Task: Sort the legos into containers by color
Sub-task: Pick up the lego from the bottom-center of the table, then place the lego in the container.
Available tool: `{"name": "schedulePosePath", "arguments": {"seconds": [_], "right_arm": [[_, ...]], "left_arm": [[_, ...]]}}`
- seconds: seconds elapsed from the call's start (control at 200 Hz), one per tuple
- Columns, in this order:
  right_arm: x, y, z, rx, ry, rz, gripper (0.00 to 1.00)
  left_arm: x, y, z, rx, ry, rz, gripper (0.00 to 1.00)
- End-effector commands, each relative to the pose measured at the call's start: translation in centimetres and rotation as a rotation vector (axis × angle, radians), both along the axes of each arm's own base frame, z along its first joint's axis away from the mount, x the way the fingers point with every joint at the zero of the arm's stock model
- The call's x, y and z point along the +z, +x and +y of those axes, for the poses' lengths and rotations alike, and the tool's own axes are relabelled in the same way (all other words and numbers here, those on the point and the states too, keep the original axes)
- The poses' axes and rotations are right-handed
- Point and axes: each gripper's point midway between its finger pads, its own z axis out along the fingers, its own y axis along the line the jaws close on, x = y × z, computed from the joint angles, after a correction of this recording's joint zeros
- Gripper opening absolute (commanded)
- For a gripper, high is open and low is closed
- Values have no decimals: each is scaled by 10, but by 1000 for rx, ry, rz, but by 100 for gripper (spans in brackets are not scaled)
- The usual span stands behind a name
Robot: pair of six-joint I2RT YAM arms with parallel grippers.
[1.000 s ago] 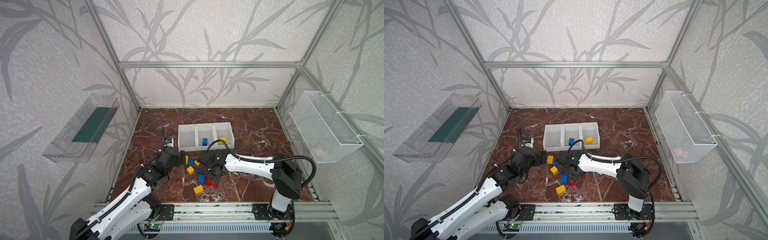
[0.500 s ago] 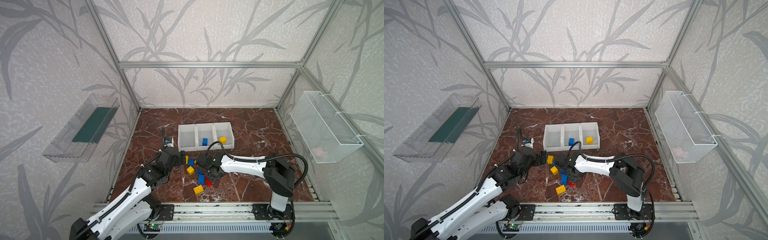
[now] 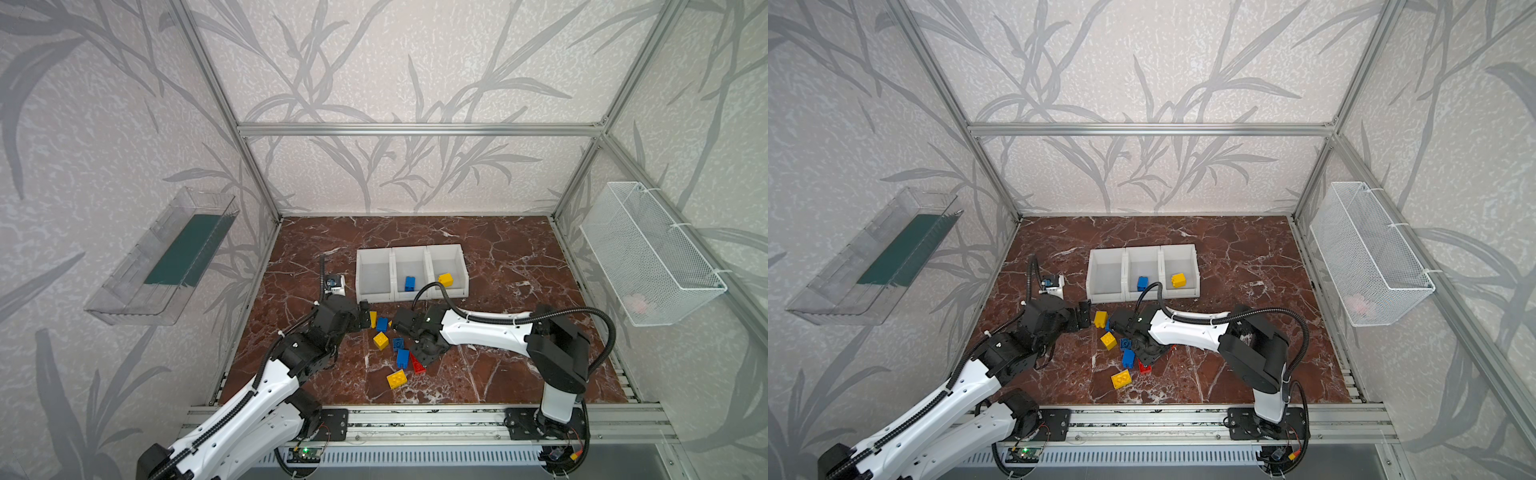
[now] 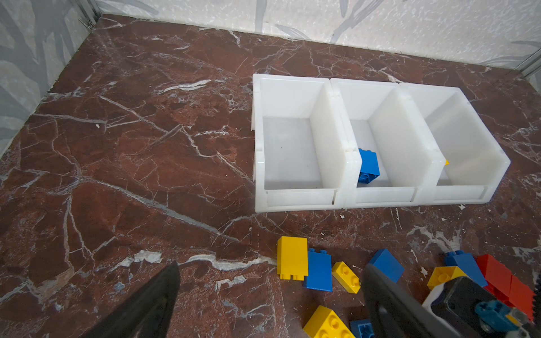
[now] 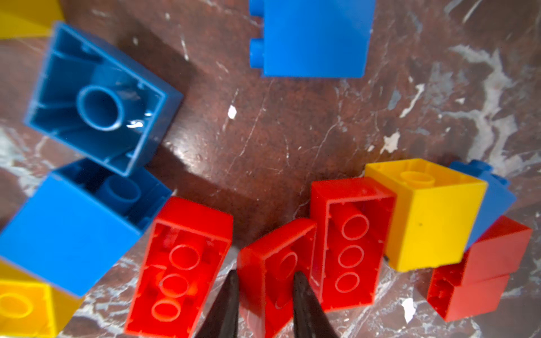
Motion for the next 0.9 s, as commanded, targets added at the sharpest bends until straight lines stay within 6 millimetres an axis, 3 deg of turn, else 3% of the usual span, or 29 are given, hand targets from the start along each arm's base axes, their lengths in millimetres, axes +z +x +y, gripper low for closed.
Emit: {"name": "schedulePosePath", "arguments": {"seconds": [0.0, 0.16, 0.32, 0.335, 0.425, 0.58, 0.75, 0.895], "right_arm": [[38, 8, 21, 5, 112, -43, 17], [68, 29, 42, 21, 199, -89, 18], [96, 61, 84, 61, 329, -112, 18], [99, 74, 82, 41, 338, -119, 18], [108, 99, 104, 55, 382, -159, 18], [106, 141, 136, 46, 448, -160, 19], [90, 177, 151, 1, 466, -108, 20], [81, 186, 158, 7, 445, -95, 39]], "left_arm": [[-1, -5, 11, 46, 0, 9, 99], [6, -10, 19, 80, -13, -15, 99], [10, -16, 25, 95, -34, -31, 99], [10, -16, 25, 97, -34, -32, 99], [9, -19, 28, 105, -35, -30, 99], [7, -20, 30, 111, -33, -27, 99], [2, -22, 31, 115, -27, -15, 99], [-3, -23, 31, 115, -32, -4, 99]]}}
